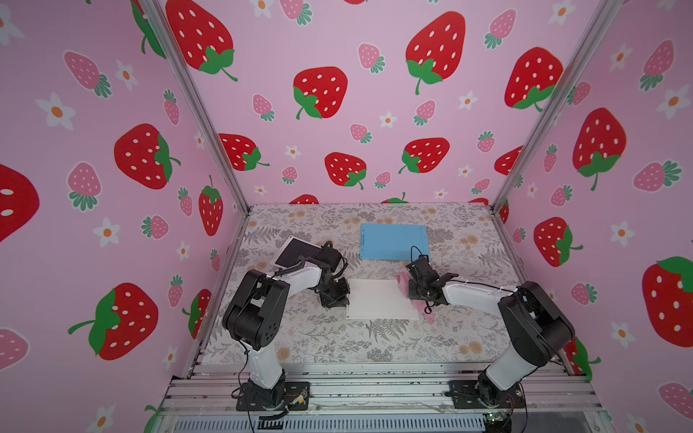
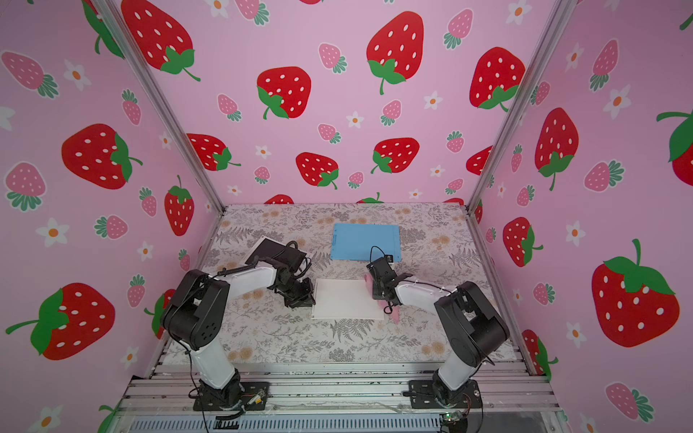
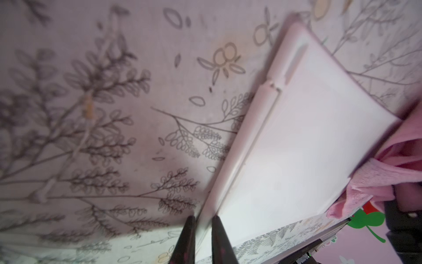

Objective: Wipe the drawing tablet
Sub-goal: Wipe the dirt from the drawing tablet.

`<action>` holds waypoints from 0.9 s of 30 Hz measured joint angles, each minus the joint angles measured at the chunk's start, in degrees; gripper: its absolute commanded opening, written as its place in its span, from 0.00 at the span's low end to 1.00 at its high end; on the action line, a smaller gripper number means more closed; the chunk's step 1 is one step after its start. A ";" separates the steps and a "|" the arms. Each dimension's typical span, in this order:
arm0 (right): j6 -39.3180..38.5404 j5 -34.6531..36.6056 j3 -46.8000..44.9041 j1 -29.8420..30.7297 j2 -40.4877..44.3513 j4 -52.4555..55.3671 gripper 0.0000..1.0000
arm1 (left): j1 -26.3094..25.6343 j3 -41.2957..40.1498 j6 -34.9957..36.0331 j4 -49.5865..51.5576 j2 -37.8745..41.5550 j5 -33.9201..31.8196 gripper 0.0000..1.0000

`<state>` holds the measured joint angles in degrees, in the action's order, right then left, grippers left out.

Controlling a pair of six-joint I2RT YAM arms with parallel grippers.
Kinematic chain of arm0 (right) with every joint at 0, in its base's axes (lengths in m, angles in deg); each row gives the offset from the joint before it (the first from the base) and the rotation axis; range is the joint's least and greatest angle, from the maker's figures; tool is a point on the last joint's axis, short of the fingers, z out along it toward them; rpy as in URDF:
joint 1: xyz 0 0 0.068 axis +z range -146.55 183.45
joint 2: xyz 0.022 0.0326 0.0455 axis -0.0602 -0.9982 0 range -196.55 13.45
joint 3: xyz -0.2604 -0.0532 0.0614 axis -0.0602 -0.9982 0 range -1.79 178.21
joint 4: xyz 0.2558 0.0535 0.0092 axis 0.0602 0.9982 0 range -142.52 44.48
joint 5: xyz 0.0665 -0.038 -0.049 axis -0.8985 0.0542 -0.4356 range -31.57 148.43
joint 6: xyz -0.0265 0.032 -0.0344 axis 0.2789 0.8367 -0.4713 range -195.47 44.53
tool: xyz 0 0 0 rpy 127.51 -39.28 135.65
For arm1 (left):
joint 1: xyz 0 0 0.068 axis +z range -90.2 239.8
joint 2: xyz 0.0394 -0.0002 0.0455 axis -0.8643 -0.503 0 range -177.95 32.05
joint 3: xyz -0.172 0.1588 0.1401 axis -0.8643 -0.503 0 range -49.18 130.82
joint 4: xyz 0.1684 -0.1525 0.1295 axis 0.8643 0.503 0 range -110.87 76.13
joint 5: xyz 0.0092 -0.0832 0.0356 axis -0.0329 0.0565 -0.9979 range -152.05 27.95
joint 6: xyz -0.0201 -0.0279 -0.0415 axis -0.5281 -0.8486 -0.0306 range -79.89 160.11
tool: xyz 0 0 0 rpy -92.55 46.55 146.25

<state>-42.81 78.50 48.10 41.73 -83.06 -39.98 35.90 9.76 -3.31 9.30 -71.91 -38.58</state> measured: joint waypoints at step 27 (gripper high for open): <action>1.36 2.10 -5.16 -15.52 17.51 3.23 0.00 | -0.66 0.48 -1.25 1.33 0.17 -2.01 0.15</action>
<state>-41.45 80.60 42.94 26.22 -65.55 -36.75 35.24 10.24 -4.56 10.63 -71.73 -40.59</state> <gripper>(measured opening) 0.074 0.148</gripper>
